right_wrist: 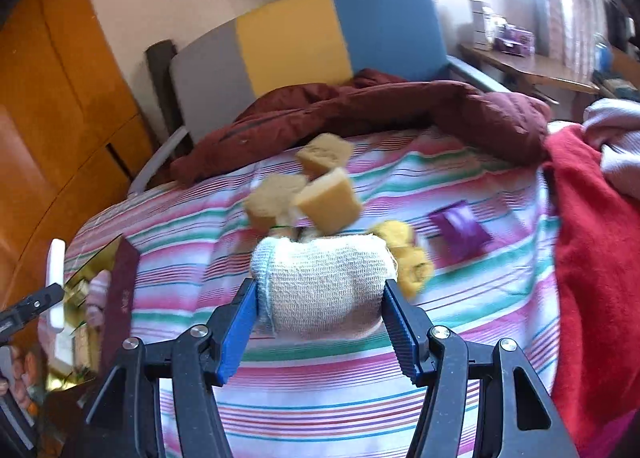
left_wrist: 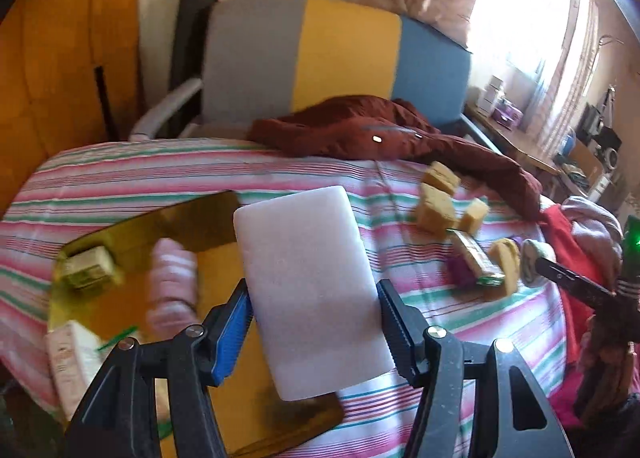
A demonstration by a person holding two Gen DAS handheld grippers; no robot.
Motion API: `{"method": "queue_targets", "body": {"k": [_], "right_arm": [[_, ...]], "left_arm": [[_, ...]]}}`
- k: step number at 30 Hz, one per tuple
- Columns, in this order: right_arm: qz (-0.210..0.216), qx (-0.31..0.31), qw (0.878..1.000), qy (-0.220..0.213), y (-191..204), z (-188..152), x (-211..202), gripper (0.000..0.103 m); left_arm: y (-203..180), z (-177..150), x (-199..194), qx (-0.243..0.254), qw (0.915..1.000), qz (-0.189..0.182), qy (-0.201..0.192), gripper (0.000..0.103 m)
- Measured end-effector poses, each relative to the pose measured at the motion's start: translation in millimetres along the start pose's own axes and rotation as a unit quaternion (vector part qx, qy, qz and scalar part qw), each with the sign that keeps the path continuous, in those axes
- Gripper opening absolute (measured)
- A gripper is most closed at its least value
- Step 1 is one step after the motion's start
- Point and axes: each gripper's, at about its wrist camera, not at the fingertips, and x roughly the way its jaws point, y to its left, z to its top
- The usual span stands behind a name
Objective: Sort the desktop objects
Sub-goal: 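Carry the sponge and white sock into the gold tray and release both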
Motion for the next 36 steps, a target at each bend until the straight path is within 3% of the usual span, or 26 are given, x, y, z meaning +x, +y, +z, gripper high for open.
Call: {"method": "queue_targets", "body": {"k": [6, 11, 19, 24, 36], "right_arm": [[0.065, -0.051, 0.996, 0.014, 79, -2, 7, 0.062], [0.123, -0.102, 0.987, 0.034, 155, -11, 21, 0.062], [0.174, -0.149, 0.971, 0.072, 243, -20, 52, 0.062], [0.186, -0.159, 0.965, 0.09, 277, -23, 70, 0.062], [0.189, -0.159, 0.963, 0.106, 312, -14, 95, 0.063]], "left_arm": [[37, -9, -15, -0.01, 0.9986, 0.047, -0.023, 0.062], [69, -18, -26, -0.026, 0.9951, 0.087, -0.04, 0.063], [110, -25, -37, -0.04, 0.9864, 0.146, -0.063, 0.063], [127, -26, -44, -0.054, 0.9833, 0.158, -0.073, 0.063], [148, -28, -45, -0.075, 0.9797, 0.17, -0.074, 0.065]]}}
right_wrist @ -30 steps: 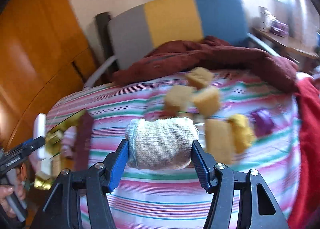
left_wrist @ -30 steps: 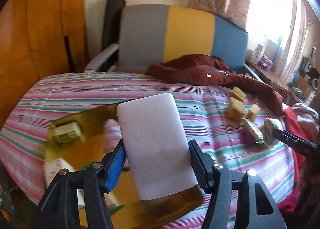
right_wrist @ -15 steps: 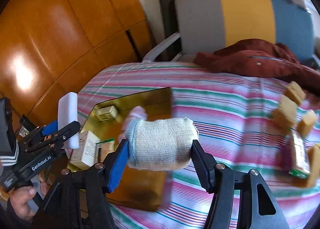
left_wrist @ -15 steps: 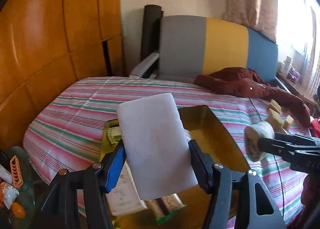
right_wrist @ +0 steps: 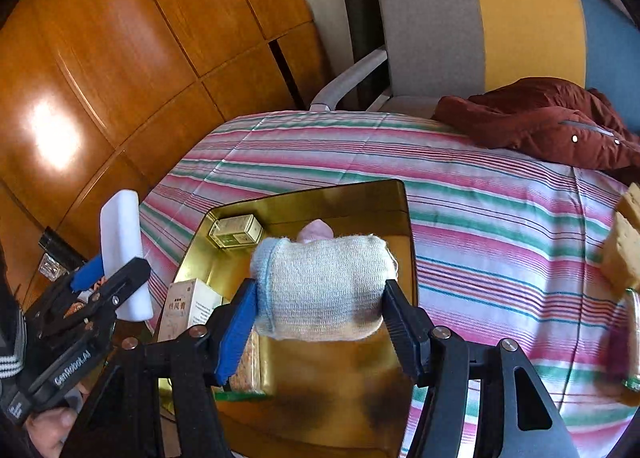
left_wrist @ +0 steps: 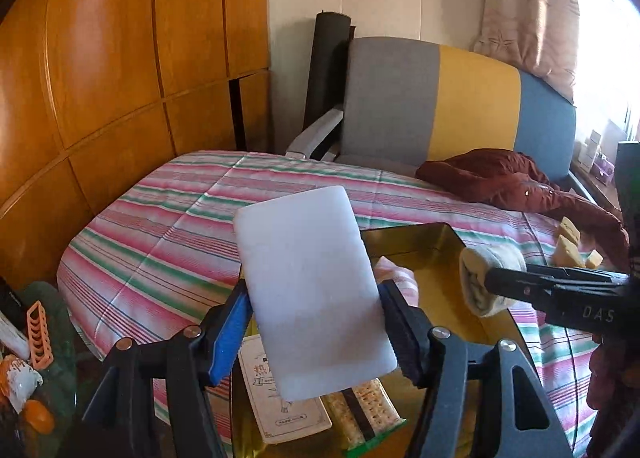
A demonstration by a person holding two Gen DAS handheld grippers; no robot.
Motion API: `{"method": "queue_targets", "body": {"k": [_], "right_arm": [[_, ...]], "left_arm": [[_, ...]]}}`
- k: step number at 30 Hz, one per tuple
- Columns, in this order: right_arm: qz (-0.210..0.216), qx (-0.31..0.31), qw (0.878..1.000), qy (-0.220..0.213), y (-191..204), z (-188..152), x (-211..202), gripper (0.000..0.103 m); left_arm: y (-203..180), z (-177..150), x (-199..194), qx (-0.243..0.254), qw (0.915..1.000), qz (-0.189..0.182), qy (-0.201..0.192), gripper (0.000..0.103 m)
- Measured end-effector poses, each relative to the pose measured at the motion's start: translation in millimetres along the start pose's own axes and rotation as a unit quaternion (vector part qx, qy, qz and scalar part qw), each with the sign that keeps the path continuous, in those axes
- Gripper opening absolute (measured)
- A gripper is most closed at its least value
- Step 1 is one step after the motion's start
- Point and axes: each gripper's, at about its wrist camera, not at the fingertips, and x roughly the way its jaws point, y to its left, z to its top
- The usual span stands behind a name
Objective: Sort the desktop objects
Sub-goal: 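Carry the sponge and white sock into the gold tray and release both, then withdraw both tools from the tray toward the remaining items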
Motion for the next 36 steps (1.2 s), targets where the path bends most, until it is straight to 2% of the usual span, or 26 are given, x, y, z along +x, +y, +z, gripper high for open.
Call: {"method": "queue_targets", "body": {"k": [6, 8, 10, 19, 25, 36], "right_arm": [[0.005, 0.006, 1.0, 0.006, 3, 9, 13, 0.066], [0.018, 0.016, 1.0, 0.005, 3, 12, 15, 0.072], [0.022, 0.022, 1.0, 0.001, 3, 13, 15, 0.078], [0.02, 0.026, 0.999, -0.006, 4, 1, 1, 0.079], [0.007, 0.03, 0.999, -0.018, -2, -10, -14, 0.082], [-0.008, 0.049, 0.998, -0.037, -20, -31, -43, 0.083]], "left_arm": [[2, 1, 3, -0.008, 1.0, 0.005, 0.004, 0.069], [3, 1, 2, -0.012, 0.9999, 0.003, 0.003, 0.077], [5, 2, 1, -0.015, 0.9999, 0.0, 0.002, 0.081], [0, 3, -15, -0.004, 0.9998, 0.007, -0.018, 0.081], [-7, 2, -26, 0.009, 0.9996, 0.001, -0.027, 0.081], [-27, -2, -43, 0.037, 0.9985, -0.011, -0.04, 0.081]]}}
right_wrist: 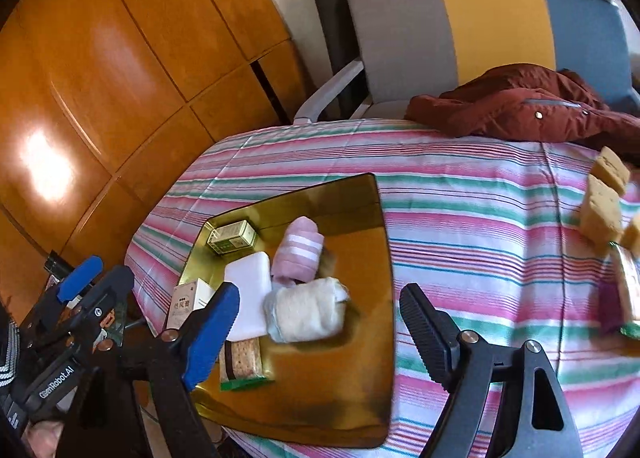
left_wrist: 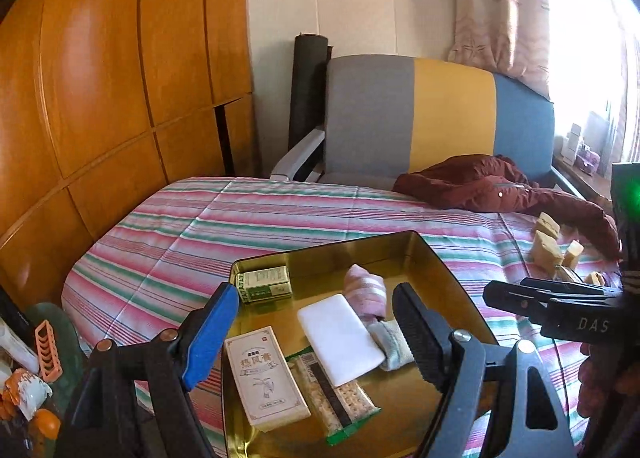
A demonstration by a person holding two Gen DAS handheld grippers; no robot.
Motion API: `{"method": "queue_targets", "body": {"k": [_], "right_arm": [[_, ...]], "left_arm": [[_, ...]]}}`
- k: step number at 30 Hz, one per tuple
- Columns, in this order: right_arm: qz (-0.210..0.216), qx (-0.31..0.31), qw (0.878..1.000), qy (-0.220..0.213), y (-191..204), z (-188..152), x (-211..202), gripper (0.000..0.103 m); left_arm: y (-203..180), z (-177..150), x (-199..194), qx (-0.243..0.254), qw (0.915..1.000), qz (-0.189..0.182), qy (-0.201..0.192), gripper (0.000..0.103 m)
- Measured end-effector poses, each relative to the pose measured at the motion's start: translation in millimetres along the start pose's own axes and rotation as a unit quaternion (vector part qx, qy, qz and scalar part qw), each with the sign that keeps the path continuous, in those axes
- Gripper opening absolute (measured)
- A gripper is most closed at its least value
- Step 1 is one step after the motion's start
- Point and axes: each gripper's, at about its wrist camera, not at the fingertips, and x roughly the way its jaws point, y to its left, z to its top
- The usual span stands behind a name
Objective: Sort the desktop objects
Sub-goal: 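Withdraw both tools from the tray toward the remaining items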
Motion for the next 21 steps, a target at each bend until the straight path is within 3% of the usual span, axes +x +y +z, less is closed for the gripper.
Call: {"method": "queue_targets", "body": {"k": [8, 21], "right_arm": [[-0.018, 0.023, 1.0, -0.011, -27, -13, -21, 0.084], [-0.082, 0.098, 0.992, -0.022, -111, -33, -64, 0.085]], "left_arm": [[-22, -4, -2, 0.023, 0.9993, -0.03, 0.007, 0.081], [-72, -9, 7, 0.056, 0.992, -0.106, 0.039, 0.08]]}}
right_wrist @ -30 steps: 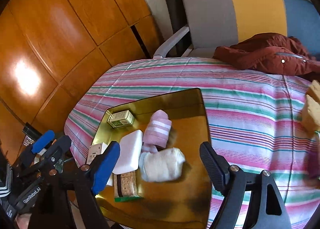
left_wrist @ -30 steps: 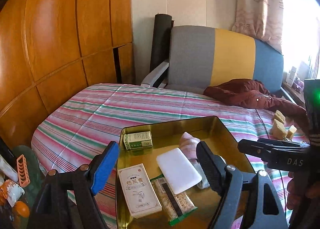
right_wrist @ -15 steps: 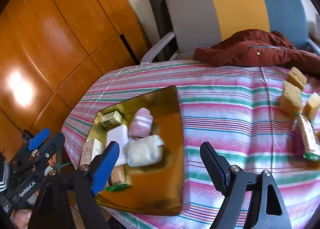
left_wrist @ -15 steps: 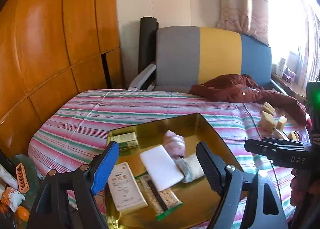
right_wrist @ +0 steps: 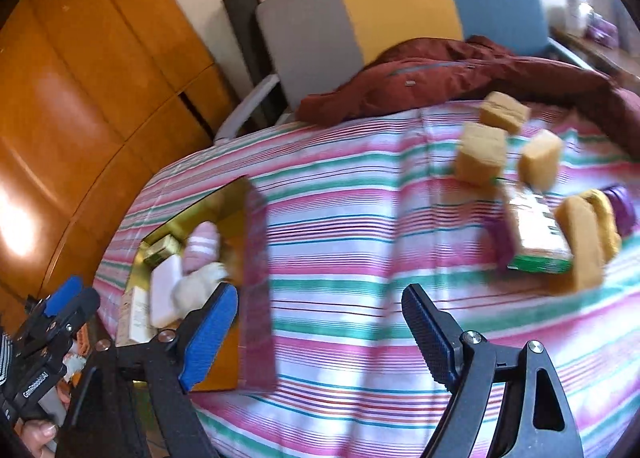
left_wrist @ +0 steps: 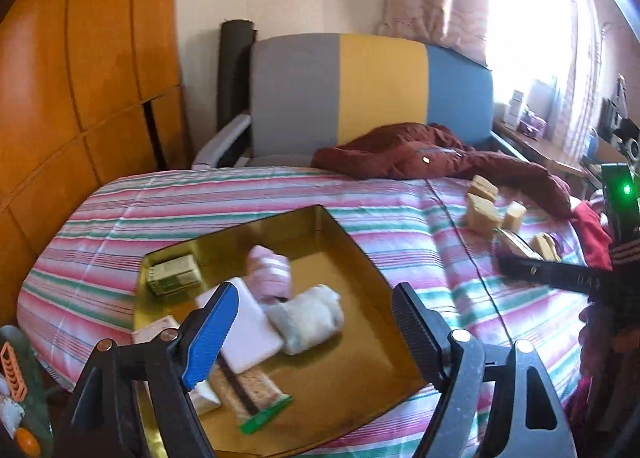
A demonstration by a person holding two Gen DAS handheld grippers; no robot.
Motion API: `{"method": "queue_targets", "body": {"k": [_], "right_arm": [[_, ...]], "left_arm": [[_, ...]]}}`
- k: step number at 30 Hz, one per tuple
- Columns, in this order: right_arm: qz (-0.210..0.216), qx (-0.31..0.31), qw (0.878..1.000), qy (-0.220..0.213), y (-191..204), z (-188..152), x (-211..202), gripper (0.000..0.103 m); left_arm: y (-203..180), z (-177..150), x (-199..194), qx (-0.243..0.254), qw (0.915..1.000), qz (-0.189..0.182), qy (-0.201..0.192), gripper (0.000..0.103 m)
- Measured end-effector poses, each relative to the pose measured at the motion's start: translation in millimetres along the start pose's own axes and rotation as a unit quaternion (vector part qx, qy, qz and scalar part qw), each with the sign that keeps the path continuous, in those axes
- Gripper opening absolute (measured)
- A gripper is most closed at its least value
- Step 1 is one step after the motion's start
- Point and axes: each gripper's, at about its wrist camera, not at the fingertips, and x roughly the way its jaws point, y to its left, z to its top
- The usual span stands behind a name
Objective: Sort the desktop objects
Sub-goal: 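Withdraw both tools from the tray toward the remaining items, then grasp the purple packet with the right tool while the left tool grasps the cracker packet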
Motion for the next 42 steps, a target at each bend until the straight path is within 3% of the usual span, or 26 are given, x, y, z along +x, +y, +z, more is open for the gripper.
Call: {"method": "queue_targets", "body": {"k": [11, 21, 24, 29, 39, 41, 42], "right_arm": [[-0.08, 0.09, 0.992, -0.033, -110, 6, -53, 0.085], [-0.158, 0.189, 0.968, -0.05, -215, 21, -72, 0.084], [-0.191, 0.185, 0.962, -0.052, -235, 36, -65, 0.08], [-0.233, 0.143, 0.962, -0.02, -258, 60, -35, 0.073], [-0.249, 0.081, 0.965, 0.03, -282, 73, 12, 0.071], [-0.249, 0.077, 0.965, 0.042, -283, 72, 18, 0.059], [-0.249, 0.075, 0.964, 0.05, -284, 72, 21, 0.046]], "left_arm": [[-47, 4, 19, 0.033, 0.9981, -0.047, 0.023, 0.08], [-85, 6, 43, 0.069, 0.9939, -0.067, 0.055, 0.08], [-98, 6, 49, 0.08, 0.9922, -0.072, 0.063, 0.08], [-112, 6, 63, 0.088, 0.9886, -0.091, 0.081, 0.08], [-141, 10, 90, 0.088, 0.9803, -0.132, 0.117, 0.08], [-148, 13, 97, 0.08, 0.9779, -0.146, 0.126, 0.08], [-151, 15, 100, 0.076, 0.9767, -0.153, 0.13, 0.08]]}}
